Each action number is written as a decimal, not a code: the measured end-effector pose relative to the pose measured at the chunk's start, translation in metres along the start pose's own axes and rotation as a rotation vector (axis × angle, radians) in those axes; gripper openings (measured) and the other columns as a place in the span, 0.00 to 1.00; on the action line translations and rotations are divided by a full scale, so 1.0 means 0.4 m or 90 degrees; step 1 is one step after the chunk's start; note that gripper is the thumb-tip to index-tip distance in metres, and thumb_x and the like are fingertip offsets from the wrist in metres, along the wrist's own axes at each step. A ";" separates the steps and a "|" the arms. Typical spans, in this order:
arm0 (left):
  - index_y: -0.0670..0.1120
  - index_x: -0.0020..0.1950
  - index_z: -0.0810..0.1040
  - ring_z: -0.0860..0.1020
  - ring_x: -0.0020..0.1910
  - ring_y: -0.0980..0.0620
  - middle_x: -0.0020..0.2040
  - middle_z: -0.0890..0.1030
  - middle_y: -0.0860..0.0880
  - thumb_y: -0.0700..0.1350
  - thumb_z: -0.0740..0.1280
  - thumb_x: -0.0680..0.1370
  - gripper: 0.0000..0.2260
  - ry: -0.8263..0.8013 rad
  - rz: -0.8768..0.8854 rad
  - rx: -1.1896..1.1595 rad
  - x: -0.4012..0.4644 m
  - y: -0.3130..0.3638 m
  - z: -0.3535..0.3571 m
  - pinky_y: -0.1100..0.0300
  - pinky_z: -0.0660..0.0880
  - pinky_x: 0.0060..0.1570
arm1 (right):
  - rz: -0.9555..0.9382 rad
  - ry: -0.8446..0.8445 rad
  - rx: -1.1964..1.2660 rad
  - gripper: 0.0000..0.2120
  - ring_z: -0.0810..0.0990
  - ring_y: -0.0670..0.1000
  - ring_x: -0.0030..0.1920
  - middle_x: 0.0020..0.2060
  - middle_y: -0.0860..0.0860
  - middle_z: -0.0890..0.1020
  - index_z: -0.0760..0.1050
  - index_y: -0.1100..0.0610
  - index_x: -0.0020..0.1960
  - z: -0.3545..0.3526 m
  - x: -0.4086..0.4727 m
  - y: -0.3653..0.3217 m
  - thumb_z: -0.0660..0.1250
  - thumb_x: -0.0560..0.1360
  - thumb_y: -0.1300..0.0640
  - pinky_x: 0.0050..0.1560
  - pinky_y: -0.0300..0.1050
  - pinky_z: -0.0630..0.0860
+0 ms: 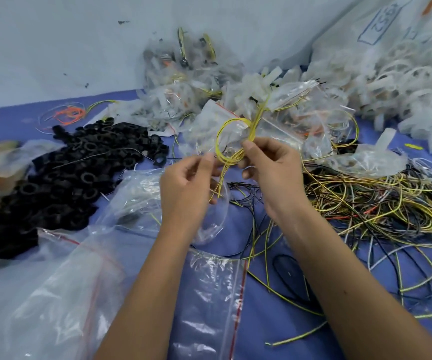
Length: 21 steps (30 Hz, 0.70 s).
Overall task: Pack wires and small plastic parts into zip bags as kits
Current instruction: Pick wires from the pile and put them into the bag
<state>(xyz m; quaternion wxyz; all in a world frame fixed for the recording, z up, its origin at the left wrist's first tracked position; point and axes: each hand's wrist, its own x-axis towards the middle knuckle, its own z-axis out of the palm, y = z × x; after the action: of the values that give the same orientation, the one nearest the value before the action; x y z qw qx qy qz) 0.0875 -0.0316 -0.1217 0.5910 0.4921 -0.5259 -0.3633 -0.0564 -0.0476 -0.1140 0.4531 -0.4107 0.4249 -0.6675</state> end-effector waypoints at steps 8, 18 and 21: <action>0.49 0.42 0.75 0.73 0.33 0.52 0.36 0.77 0.52 0.54 0.74 0.75 0.12 0.104 0.125 0.280 0.014 -0.022 -0.053 0.52 0.74 0.39 | -0.052 0.097 -0.024 0.07 0.76 0.52 0.26 0.28 0.55 0.80 0.80 0.66 0.48 -0.016 -0.001 -0.004 0.70 0.79 0.61 0.28 0.43 0.74; 0.43 0.39 0.74 0.73 0.24 0.51 0.30 0.77 0.47 0.41 0.73 0.78 0.10 -0.032 0.022 0.158 0.025 -0.031 -0.068 0.58 0.70 0.25 | -0.249 0.094 -0.124 0.04 0.83 0.54 0.29 0.30 0.54 0.82 0.79 0.58 0.44 -0.014 -0.032 -0.027 0.70 0.78 0.60 0.29 0.47 0.80; 0.40 0.40 0.75 0.73 0.19 0.50 0.28 0.76 0.46 0.39 0.71 0.79 0.09 0.064 -0.040 0.059 0.025 -0.040 -0.044 0.60 0.69 0.22 | -0.317 0.044 -0.213 0.04 0.84 0.54 0.31 0.32 0.52 0.82 0.79 0.54 0.43 -0.008 -0.042 -0.022 0.71 0.77 0.59 0.31 0.52 0.81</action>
<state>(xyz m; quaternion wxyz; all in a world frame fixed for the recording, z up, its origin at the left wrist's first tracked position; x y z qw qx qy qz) 0.1079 -0.0415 -0.1340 0.5817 0.5525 -0.4963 -0.3318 -0.0573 -0.0289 -0.1096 0.1870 -0.5483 0.4305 -0.6921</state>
